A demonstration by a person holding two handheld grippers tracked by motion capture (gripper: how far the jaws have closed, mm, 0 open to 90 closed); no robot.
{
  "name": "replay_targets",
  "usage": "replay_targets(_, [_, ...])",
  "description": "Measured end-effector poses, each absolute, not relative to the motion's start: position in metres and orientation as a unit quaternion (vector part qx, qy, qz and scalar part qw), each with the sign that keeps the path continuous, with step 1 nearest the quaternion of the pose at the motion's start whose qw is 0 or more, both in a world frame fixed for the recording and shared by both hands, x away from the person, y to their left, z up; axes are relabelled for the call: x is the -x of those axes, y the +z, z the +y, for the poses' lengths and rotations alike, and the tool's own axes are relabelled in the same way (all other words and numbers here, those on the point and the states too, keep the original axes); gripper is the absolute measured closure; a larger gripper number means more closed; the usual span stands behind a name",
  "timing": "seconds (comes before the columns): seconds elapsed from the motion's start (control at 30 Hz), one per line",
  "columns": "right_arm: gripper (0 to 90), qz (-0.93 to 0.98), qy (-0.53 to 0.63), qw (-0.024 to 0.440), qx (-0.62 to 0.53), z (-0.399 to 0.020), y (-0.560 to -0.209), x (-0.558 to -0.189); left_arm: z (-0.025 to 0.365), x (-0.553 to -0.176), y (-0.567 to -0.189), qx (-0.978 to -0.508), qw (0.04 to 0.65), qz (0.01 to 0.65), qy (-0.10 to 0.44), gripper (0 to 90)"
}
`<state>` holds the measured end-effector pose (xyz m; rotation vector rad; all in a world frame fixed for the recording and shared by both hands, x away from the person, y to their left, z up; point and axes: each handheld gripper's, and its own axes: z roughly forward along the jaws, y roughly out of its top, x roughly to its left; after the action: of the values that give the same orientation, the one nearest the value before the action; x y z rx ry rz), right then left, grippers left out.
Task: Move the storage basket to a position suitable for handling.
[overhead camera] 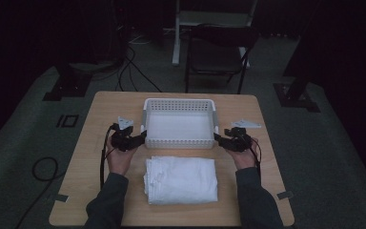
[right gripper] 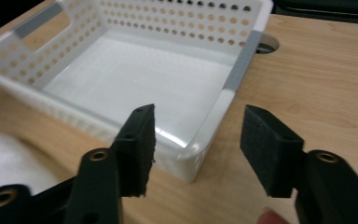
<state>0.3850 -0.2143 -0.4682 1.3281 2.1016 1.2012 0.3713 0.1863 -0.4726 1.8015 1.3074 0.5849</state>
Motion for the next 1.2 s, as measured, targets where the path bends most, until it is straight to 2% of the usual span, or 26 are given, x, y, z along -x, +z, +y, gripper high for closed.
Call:
replay_targets(0.2, [41.2,0.755,0.438,0.174,-0.455,-0.213,-0.467,-0.364,0.191,-0.35,-0.472,-0.716,0.431,0.507,0.21,37.3])
replay_targets(0.33, [45.4,0.77,0.438,0.156,-0.437,-0.21,-0.47,-0.35,0.188,-0.338,-0.471,-0.724,0.434,0.496,0.203,36.4])
replay_targets(0.73, [41.5,0.783,0.433,0.15,-0.421,-0.211,-0.478,-0.312,0.183,-0.299,-0.471,-0.738,0.435,0.476,0.198,34.2])
replay_targets(1.2, [41.9,0.789,0.431,0.132,-0.417,-0.216,-0.498,-0.273,0.167,-0.256,-0.483,-0.759,0.436,0.444,0.19,33.0])
